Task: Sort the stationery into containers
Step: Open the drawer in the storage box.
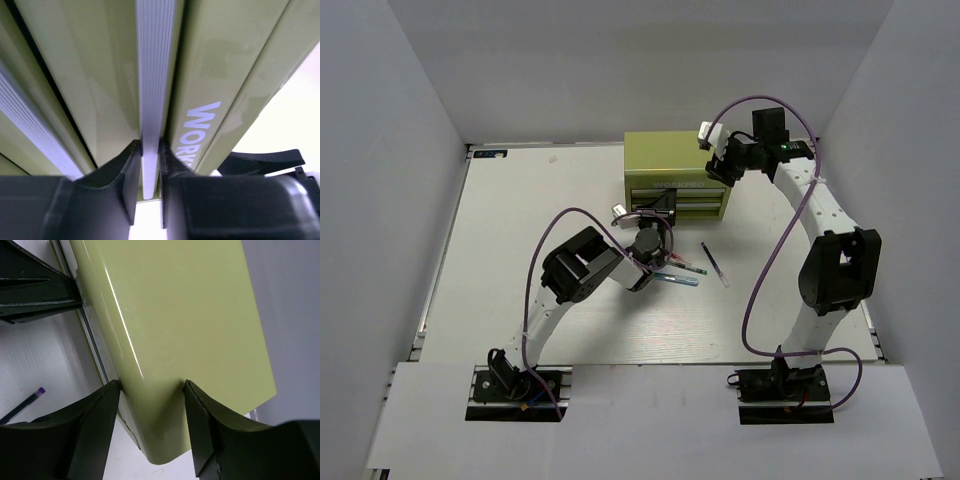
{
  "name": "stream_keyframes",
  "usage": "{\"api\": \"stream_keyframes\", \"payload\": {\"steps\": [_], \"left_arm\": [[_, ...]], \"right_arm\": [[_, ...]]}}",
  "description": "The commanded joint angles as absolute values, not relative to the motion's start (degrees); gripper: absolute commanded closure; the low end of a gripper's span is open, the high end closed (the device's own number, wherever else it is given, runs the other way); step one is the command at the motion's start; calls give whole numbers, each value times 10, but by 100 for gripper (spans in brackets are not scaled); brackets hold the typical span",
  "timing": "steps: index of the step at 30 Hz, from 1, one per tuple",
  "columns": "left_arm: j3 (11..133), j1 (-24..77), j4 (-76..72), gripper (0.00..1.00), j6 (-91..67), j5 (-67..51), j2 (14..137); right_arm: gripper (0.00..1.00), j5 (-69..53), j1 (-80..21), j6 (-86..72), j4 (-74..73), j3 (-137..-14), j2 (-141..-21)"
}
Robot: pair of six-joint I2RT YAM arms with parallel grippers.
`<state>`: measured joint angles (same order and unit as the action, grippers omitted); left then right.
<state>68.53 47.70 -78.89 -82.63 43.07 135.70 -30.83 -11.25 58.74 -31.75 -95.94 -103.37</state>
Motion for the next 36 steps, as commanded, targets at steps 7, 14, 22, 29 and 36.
{"api": "stream_keyframes", "payload": {"steps": [7,14,22,29,36], "left_arm": [[702,461,-839,100,-792,446,1372],[667,467,-861,100,-766,446,1367],[648,489,-874,100,-761,446,1361],[642,494,-879,100,-756,446,1361],[620,505,-889,100,-756,446,1351]], "right_arm": [[43,-308,-115,597,-386,-992,-1061],[44,-301,-117,600,-405,-1003,-1071],[46,-290,-116,593,-425,-1030,-1097],[46,-282,-118,592,-430,-1037,-1110],[46,-261,-120,582,-428,-1057,-1129]]}}
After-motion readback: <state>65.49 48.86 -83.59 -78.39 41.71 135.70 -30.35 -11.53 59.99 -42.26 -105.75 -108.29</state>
